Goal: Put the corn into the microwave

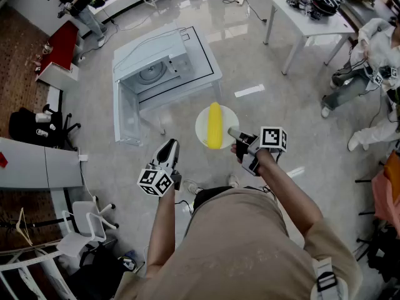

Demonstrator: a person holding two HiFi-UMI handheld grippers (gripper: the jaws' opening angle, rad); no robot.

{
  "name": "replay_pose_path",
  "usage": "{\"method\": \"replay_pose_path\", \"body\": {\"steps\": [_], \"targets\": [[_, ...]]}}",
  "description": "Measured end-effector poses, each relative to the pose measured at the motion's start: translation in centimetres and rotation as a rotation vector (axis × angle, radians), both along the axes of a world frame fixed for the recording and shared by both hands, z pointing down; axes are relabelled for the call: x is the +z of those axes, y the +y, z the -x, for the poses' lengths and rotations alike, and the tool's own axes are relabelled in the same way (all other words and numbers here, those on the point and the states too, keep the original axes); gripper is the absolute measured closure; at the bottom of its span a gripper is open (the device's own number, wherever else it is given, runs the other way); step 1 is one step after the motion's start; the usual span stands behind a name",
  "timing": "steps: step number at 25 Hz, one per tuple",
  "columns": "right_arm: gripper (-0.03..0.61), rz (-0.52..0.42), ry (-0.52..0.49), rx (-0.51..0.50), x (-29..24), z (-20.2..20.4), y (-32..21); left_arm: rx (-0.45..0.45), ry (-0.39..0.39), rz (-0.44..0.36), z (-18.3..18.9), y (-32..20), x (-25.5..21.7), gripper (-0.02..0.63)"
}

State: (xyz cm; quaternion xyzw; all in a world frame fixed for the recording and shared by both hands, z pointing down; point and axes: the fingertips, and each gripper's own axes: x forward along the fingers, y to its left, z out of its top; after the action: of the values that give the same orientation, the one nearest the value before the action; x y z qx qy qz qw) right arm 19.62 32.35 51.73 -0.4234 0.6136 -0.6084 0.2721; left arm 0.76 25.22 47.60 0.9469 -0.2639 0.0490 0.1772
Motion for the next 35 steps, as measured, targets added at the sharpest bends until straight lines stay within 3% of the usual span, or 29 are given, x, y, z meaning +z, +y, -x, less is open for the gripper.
{"method": "replay_pose_path", "body": {"steps": [10,16,20,35], "targets": [[0.555,-0.012,0.028,-0.023,0.0,0.3,-0.2,-0.009,0.003,0.001,0.1,0.2,0.1,0.58],[0.554,-0.019,-0.041,-0.022,-0.9,1.0,-0.6,-0.008,0.001,-0.001,0.5,0.3,-0.3,0.58],[0.554,-0.041,-0.026,-0.031,-0.8,1.7,-1.6,-0.004,-0.002,-0.004,1.4,-0.6,-0.4,0.58],[0.554,-0.057,0.008,0.005,-1.6,9.0,-10.1,0.08,-0.001,-0.011,7.8,-9.3,-1.7,0.58]]}}
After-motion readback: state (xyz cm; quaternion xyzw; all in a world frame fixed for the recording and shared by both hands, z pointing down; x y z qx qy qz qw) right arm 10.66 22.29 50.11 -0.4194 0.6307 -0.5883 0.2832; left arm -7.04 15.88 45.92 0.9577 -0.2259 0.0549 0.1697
